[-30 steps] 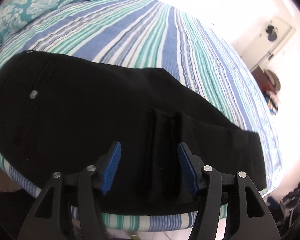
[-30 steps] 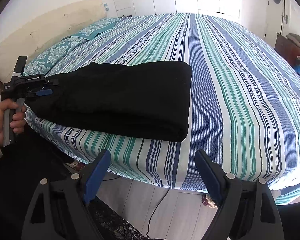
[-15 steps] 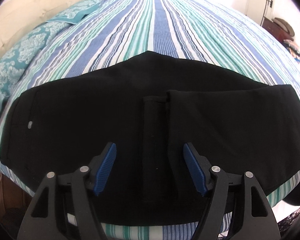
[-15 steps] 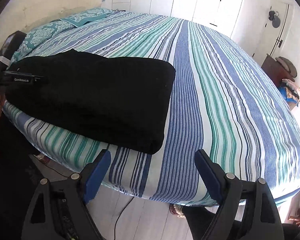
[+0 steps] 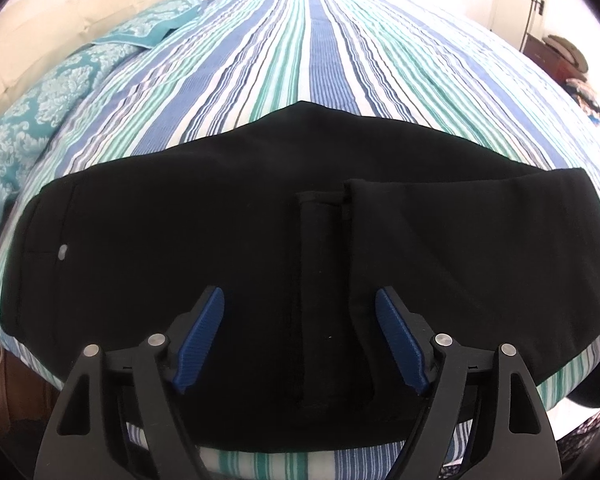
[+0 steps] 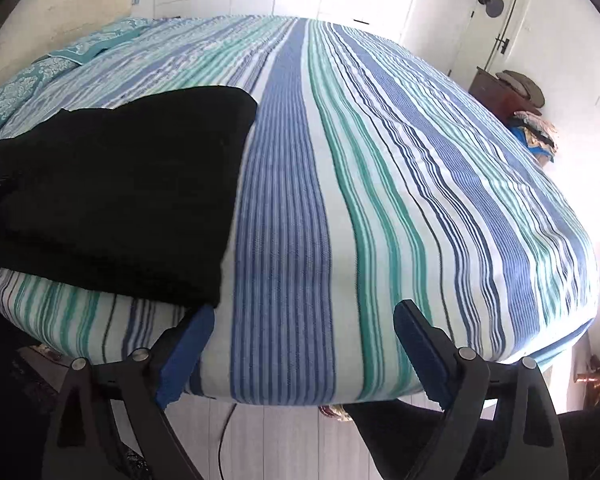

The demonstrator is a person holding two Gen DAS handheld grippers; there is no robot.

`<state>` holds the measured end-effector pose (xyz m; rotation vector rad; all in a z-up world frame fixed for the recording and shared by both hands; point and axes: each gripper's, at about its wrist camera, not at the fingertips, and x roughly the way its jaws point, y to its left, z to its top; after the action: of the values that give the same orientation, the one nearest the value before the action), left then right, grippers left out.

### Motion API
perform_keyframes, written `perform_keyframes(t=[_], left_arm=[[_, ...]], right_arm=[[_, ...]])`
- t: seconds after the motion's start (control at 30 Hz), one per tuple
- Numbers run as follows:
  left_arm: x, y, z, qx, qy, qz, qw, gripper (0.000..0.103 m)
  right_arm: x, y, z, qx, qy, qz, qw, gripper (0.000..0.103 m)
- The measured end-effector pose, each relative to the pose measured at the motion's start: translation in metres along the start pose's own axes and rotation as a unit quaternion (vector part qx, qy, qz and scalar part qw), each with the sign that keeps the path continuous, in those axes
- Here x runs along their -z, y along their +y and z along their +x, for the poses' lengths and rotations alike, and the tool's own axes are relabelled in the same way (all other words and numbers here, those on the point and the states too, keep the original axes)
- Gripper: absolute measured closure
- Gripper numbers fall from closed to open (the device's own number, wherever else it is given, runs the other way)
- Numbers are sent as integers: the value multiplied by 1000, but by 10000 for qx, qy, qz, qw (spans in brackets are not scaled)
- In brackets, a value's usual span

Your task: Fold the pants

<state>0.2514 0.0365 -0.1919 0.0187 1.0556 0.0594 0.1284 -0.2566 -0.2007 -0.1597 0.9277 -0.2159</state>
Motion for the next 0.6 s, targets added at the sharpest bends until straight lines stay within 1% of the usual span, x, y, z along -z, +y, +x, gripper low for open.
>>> perform_keyframes(t=[0.03, 0.1, 0.17, 0.2, 0.27, 0.3, 0.33, 0.37, 0.4, 0.47, 0.53, 0.6], left_arm=[[0, 6, -6, 28, -28, -96, 9999, 23], [0, 22, -19, -30, -238, -334, 9992, 24], [-1, 42, -32, 37, -464, -720, 9963, 24], [0, 53, -38, 112, -590, -992, 9933, 24], [2, 65, -45, 297, -807, -1393, 9865, 24], [3, 65, -48, 414, -912, -1487, 9838, 24], [3, 61, -50, 534, -1008, -1466, 9826, 24], [3, 52, -53, 650, -1110, -1341, 9826, 24], [1, 39, -56, 779, -1218, -1116, 9832, 24], [-3, 7, -61, 1105, -1338, -481, 9836, 24], [-6, -25, -55, 1265, -1265, 125, 9838, 24], [-5, -49, -39, 1201, -940, 550, 9868, 24]], right_arm=[[1, -7, -4, -52, 20, 92, 9999, 13], [2, -23, -17, -80, -82, 395, 9992, 13], [0, -37, -33, -64, -369, 725, 9967, 12], [-2, -41, -39, -25, -528, 825, 9952, 12], [-11, -40, -49, -65, -852, 799, 9931, 12], [-17, -35, -53, -157, -1013, 700, 9923, 12], [-25, -27, -56, -300, -1154, 584, 9912, 12], [-32, -18, -58, -518, -1252, 450, 9898, 12], [-43, -6, -58, -749, -1308, 290, 9882, 12], [-60, 22, -56, -1181, -1360, -95, 9836, 12], [-68, 47, -55, -1530, -1436, -490, 9765, 12], [-72, 65, -46, -1796, -1378, -725, 9713, 12]])
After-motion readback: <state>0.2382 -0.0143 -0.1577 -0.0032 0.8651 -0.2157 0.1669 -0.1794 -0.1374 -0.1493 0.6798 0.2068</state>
